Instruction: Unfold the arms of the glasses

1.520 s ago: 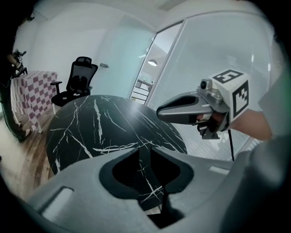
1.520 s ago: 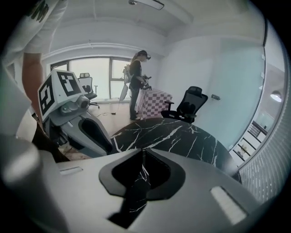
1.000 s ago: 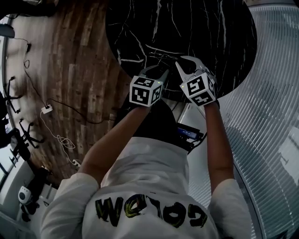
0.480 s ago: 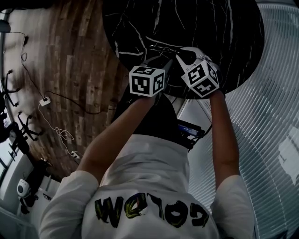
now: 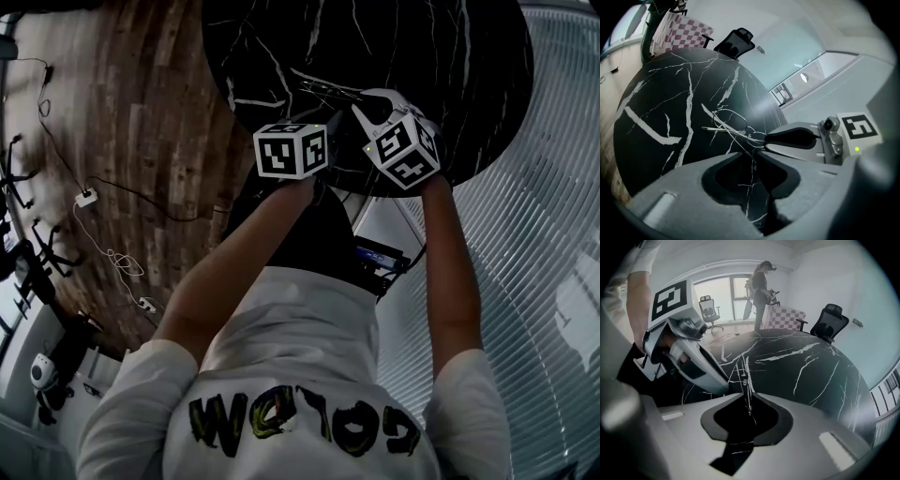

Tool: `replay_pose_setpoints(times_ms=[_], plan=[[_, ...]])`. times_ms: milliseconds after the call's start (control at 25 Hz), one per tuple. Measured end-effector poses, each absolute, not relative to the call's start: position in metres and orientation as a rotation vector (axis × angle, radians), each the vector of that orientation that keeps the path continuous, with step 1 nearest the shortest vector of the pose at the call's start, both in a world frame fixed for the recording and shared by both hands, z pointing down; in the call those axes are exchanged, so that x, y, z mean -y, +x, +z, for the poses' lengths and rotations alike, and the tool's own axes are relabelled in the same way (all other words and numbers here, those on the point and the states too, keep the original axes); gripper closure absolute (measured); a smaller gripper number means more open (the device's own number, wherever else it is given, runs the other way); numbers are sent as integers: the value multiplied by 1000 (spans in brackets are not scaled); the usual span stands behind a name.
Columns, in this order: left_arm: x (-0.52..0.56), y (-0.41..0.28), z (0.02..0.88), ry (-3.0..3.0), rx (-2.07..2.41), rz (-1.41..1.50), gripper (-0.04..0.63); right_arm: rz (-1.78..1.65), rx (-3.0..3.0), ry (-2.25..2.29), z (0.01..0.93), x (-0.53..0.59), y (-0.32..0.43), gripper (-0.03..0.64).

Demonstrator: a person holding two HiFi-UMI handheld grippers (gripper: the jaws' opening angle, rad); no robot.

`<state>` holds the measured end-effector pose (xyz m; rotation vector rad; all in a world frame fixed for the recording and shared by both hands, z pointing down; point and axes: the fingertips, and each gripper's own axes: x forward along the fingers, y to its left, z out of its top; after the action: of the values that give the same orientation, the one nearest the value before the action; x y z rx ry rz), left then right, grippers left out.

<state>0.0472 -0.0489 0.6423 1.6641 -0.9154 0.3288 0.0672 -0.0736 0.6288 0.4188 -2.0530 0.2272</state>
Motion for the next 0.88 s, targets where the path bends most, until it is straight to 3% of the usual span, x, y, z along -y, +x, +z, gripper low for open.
replay_pose_setpoints(times_ms=[600,880], plan=[[49,51,640,1600,888,280,535,272,2068,415,628,79,67,572],[48,50,641,1602,885,285,541,272,2057,398,631,78,67,607]])
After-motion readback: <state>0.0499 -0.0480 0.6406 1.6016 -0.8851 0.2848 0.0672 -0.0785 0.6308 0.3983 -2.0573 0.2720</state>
